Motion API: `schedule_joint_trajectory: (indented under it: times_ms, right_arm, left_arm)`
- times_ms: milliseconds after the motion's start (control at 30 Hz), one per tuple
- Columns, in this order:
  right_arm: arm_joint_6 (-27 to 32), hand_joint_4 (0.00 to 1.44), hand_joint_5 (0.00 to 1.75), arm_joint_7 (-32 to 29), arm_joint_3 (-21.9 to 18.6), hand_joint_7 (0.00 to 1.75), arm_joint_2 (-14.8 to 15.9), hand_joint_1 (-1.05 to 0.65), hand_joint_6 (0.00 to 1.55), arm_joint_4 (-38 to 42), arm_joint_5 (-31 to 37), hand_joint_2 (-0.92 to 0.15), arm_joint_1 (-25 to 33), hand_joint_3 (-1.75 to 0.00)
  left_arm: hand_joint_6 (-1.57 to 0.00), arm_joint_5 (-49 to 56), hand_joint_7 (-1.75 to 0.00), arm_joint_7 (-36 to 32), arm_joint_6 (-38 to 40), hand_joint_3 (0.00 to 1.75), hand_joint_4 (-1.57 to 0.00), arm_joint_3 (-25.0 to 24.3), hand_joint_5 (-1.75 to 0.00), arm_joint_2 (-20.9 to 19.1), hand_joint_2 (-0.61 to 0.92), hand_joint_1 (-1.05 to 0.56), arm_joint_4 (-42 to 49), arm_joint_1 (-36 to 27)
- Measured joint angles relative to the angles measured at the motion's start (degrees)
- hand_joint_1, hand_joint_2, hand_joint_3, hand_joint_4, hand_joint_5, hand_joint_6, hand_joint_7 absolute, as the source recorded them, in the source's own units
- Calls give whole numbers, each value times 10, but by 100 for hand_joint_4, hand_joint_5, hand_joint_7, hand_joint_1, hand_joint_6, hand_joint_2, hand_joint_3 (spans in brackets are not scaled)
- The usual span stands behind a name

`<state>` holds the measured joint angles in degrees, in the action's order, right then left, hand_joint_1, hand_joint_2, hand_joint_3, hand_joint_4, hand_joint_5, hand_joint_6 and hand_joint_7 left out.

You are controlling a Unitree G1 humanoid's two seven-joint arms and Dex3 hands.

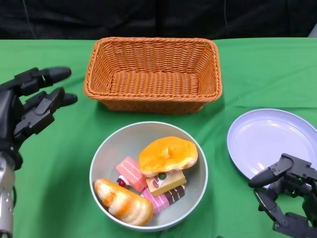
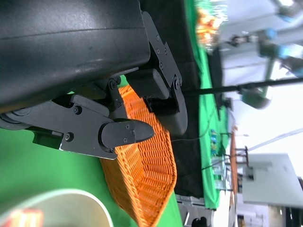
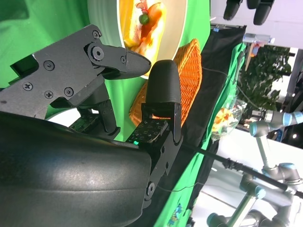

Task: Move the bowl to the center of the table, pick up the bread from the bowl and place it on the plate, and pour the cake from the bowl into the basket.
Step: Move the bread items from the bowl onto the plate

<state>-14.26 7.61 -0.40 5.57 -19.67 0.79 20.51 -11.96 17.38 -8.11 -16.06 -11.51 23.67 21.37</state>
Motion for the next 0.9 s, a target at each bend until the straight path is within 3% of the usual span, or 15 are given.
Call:
schedule_joint_trajectory:
  times_ms: [67,100,167,233,300,433,667,900]
  right_arm:
    - [-5,74,141,2,-6,98,5,-18,76,-1,0,-60,2,-78]
    - [0,66,113,4,-8,74,8,-26,69,-11,6,-74,5,-46]
    - [13,65,87,17,-8,47,30,-34,68,-68,34,-87,19,-16]
    - [31,70,52,28,-7,18,51,-43,69,-128,76,-91,26,-6]
    - [47,71,38,38,-2,8,65,-46,68,-168,109,-92,27,-3]
    - [85,64,28,59,19,2,79,-54,62,-219,157,-92,23,-2]
    - [153,63,25,78,61,0,81,-61,60,-265,228,-92,-35,-4]
    - [240,64,21,106,138,1,66,-68,58,-264,355,-92,-122,-3]
  left_arm:
    - [-90,3,-85,12,-49,50,-76,0,-126,-9,85,-5,37,6]
    - [-85,5,-99,17,-77,59,-74,1,-141,-13,82,-8,60,13]
    - [-81,12,-111,28,-142,71,-72,1,-151,-25,76,-10,127,32]
    - [-80,22,-115,32,-190,78,-73,2,-154,-34,72,-9,180,49]
    - [-81,24,-116,38,-223,81,-74,4,-154,-37,70,-9,219,65]
    - [-82,33,-117,40,-266,87,-77,12,-154,-41,66,-9,265,78]
    - [-81,33,-118,40,-290,92,-78,17,-155,-42,63,-9,297,85]
    - [-79,33,-120,40,-296,93,-77,21,-157,-42,63,-9,305,87]
